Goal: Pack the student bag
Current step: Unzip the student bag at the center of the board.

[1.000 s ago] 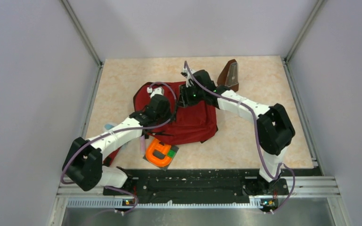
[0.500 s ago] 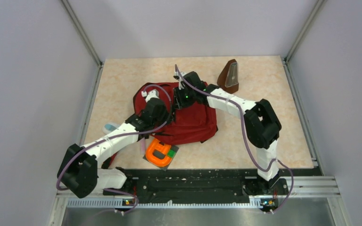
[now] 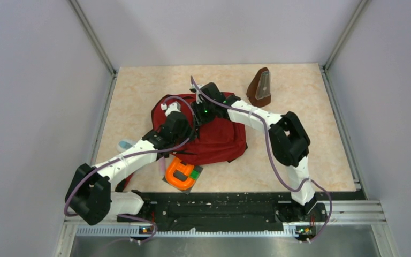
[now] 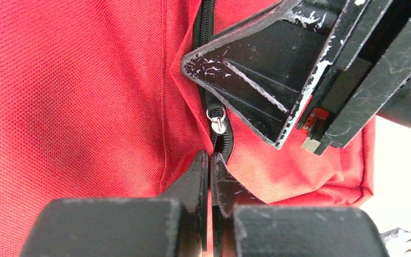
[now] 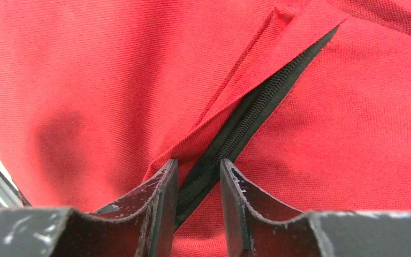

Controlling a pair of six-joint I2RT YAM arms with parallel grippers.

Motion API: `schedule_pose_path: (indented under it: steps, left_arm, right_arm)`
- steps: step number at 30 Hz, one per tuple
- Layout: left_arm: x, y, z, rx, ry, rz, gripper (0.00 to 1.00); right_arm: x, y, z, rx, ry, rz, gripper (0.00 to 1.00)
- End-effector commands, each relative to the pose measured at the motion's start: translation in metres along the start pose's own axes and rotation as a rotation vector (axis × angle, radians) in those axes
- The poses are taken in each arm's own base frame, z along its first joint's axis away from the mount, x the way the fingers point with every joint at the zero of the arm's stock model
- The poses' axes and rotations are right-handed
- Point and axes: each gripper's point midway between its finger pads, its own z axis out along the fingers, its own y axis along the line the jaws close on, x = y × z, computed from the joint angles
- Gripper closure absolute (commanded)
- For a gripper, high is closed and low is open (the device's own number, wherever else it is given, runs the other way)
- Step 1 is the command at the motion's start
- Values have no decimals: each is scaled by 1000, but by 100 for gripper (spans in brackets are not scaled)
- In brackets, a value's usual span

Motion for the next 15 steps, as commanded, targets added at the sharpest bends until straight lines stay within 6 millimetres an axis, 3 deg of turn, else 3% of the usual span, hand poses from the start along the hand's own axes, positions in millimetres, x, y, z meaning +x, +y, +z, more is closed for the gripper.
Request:
schedule_pose_path:
  steps: [1, 4, 7, 11, 15]
  left_arm:
    - [-1, -5, -2, 26, -3, -7, 100]
    - [1, -3, -2, 23, 2, -3, 100]
    - [4, -1, -1, 18, 12, 7, 100]
    - [11, 3, 1, 14, 45, 48, 100]
    - [17, 8, -1, 20, 66, 116, 100]
  right_arm:
    - [-4, 2, 2, 29, 4, -25, 68]
    - [-2, -2, 5, 48, 14, -23, 80]
    - [-5, -2, 8, 55, 15, -6, 100]
    - [-18, -7, 9, 102, -27, 30, 100]
    - [-47, -21, 3, 207, -133, 36, 100]
